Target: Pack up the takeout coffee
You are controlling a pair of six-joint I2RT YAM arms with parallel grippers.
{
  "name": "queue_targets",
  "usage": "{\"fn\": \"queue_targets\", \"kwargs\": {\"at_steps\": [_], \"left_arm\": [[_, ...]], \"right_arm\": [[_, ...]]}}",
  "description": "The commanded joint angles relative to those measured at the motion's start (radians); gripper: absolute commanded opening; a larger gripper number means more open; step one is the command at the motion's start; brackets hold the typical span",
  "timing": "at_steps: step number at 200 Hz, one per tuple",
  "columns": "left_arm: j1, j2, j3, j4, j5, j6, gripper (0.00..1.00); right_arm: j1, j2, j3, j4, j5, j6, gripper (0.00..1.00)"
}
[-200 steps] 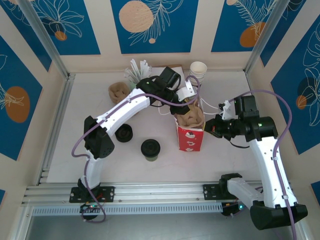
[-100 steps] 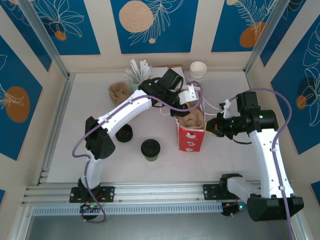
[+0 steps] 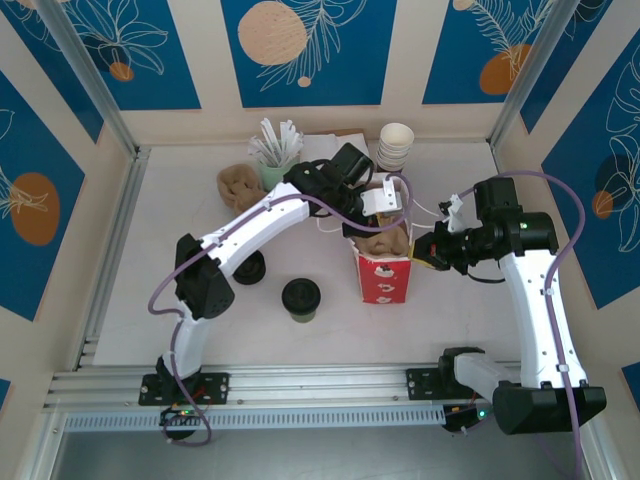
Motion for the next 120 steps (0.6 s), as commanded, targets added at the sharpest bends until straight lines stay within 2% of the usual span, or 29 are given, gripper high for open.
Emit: {"fn": "queue_targets", "kwargs": {"at_steps": [1, 12, 63, 120], "left_arm": [[-0.018, 0.036, 0.001, -0.076, 0.009, 0.062, 0.21], [-0.021, 0.038, -0.001, -0.076, 0.014, 0.067, 0.21], [-0.021, 0.054, -0.001, -0.045, 0.003, 0.027, 0.21], [-0.019, 0.073, -0.001, 0.006, 0.029, -0.014, 0.21]], "right_arm": [[-0.009, -0.004, 0.034, 0.003, -0.031, -0.01, 0.05], [-0.01, -0.001, 0.031, 0.007, -0.028, -0.009, 0.07], [-0.015, 0.003, 0.056, 0.006, -0.006, -0.007, 0.29], [-0.042, -0.036, 0.075, 0.069, 0.119, -0.031, 0.4]]}}
